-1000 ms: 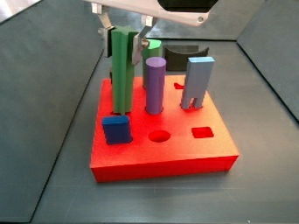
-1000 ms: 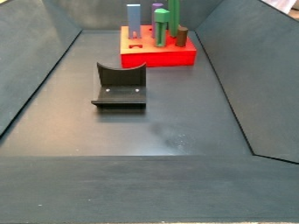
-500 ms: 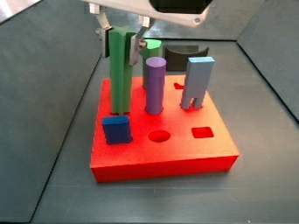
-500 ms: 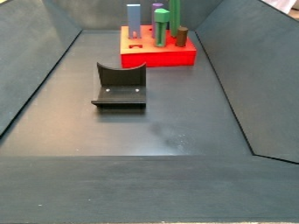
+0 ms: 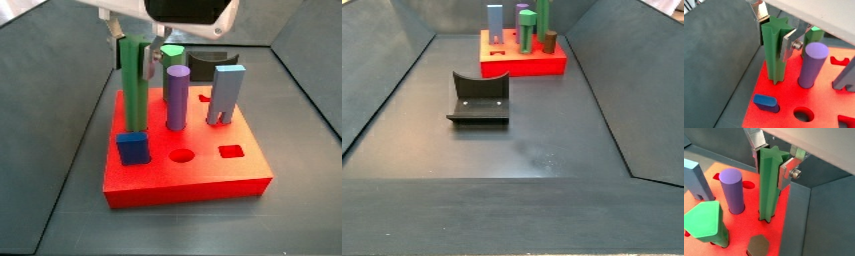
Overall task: Pick up the star object. Move up. Place the star object on the fixture. Regrasp the star object. Move to above the board. Insert the star object.
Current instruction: Insert the star object.
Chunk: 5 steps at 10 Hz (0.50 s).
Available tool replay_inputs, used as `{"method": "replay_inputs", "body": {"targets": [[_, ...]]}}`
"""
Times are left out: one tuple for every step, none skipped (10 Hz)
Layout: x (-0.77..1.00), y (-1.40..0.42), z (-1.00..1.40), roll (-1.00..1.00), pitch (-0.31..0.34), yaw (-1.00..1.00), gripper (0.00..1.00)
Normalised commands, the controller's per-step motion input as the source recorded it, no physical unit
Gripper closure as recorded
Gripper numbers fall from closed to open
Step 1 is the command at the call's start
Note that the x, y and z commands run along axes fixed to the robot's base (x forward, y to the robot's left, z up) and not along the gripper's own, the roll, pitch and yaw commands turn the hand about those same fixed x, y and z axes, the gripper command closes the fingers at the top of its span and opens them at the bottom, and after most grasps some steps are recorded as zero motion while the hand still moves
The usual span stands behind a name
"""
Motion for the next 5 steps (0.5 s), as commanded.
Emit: {"method": "replay_inputs", "body": {"targets": [[0.22, 0.06, -0.33, -0.2, -0.071, -0.18, 1.0], [0.15, 0.07, -0.35, -0.23, -0.106, -0.22, 1.0], [0.0, 0.09, -0.6, -0.22, -0.176, -0.11, 1.0], [-0.04, 0.13, -1.0, 0.0, -0.131, 0.07, 1.0], [0.0, 0.12, -1.0, 0.13, -0.037, 0.3, 1.0]]}}
